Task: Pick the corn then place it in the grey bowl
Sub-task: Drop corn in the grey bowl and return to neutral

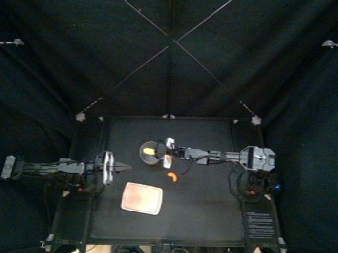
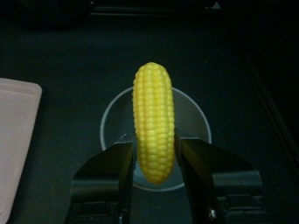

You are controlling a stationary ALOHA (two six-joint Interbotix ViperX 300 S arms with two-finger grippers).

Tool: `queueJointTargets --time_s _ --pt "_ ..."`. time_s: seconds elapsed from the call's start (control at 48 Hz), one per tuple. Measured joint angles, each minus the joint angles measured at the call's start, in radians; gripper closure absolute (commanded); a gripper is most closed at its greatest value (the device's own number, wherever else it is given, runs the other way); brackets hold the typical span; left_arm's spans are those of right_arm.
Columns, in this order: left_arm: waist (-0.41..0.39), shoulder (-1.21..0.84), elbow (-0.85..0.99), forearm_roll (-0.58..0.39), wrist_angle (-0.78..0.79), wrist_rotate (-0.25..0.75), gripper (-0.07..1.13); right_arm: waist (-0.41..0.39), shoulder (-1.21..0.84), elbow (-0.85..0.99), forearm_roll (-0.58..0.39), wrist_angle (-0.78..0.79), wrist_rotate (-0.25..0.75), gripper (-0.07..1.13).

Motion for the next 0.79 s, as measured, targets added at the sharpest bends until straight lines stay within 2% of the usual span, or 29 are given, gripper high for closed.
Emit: queueJointTargets --time_s 0.167,0.25,0.417,0.604,0.792 --pt "0.000 0.000 0.000 0.000 0.000 0.000 1.08 -0.009 0.023 -0.008 0.002 0.000 0.000 0.08" --pt "0.002 -0.002 0.000 0.002 0.000 -0.002 1.08 -0.008 0.021 -0.011 0.002 -0.002 0.000 0.00" --pt "0.000 0.000 0.000 0.002 0.000 0.000 1.08 -0.005 -0.003 -0.009 -0.003 -0.002 -0.003 0.01" --pt "0.002 -0.002 0.000 0.002 0.000 0.000 1.08 0.009 -0.135 0.038 -0.014 -0.011 0.002 0.01" --pt "0.008 -0.018 0.000 0.002 0.000 0.000 1.08 0.057 -0.295 0.163 -0.009 -0.112 0.000 0.01"
